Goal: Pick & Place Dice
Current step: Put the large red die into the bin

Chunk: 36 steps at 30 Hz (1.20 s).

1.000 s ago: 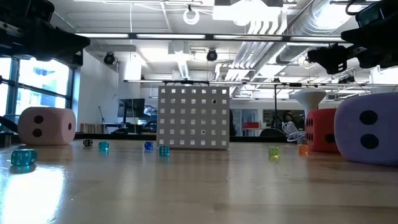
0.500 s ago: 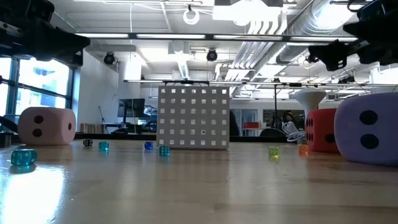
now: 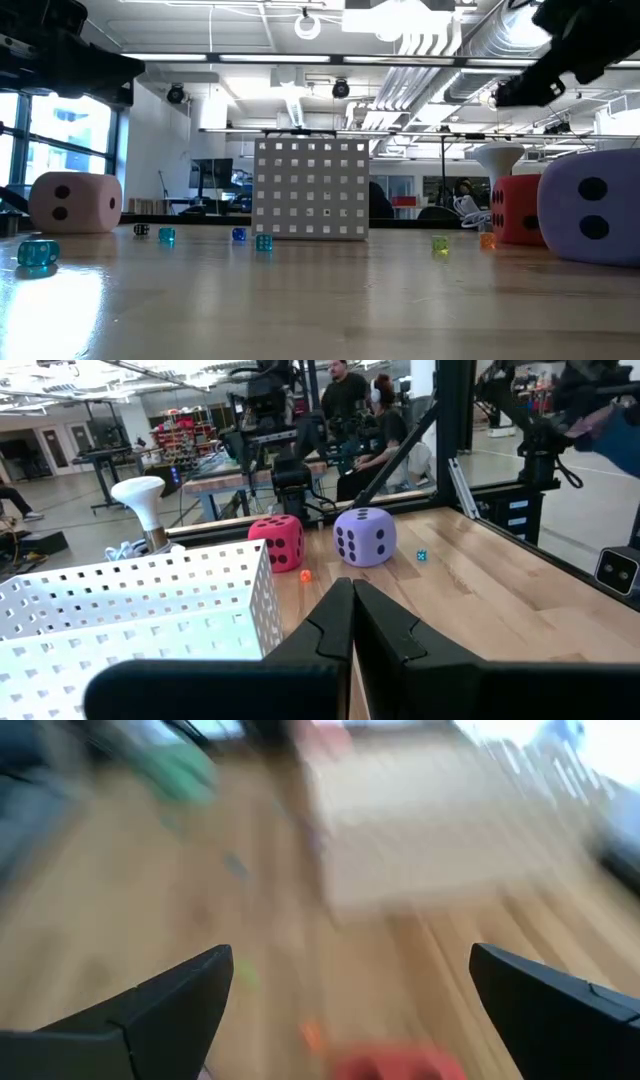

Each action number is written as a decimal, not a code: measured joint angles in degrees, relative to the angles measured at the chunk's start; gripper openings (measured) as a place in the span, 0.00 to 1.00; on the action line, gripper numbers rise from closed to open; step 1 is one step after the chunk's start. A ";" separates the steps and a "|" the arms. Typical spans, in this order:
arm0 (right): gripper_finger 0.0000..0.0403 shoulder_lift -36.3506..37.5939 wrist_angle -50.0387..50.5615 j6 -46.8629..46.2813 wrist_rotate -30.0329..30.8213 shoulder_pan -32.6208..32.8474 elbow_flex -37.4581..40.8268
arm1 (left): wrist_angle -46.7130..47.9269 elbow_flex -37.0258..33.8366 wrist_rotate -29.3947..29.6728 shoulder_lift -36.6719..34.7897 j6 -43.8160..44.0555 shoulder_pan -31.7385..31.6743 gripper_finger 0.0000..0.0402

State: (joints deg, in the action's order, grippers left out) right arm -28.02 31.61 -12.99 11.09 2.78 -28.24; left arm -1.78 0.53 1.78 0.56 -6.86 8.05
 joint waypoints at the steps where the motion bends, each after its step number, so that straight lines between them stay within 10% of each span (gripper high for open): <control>1: 0.99 -2.35 0.26 -2.14 2.05 -0.03 -0.80 | 0.00 0.01 -0.01 0.01 -0.01 0.02 0.01; 11: 0.99 -11.13 1.62 -3.74 4.76 -0.28 -4.10 | -0.22 -0.01 -0.01 0.00 0.01 0.01 0.01; 21: 0.99 -13.34 -3.07 -1.95 -11.58 0.13 -4.12 | -0.48 0.00 0.00 0.00 -0.01 0.01 0.01; 36: 0.99 -16.98 16.29 -2.66 -1.06 0.07 -13.95 | -0.79 -0.01 0.00 0.00 -0.01 0.00 0.01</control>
State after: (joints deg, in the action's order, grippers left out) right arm -45.00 47.90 -15.65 10.02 2.85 -42.19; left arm -2.57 0.52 1.78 0.56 -6.87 8.05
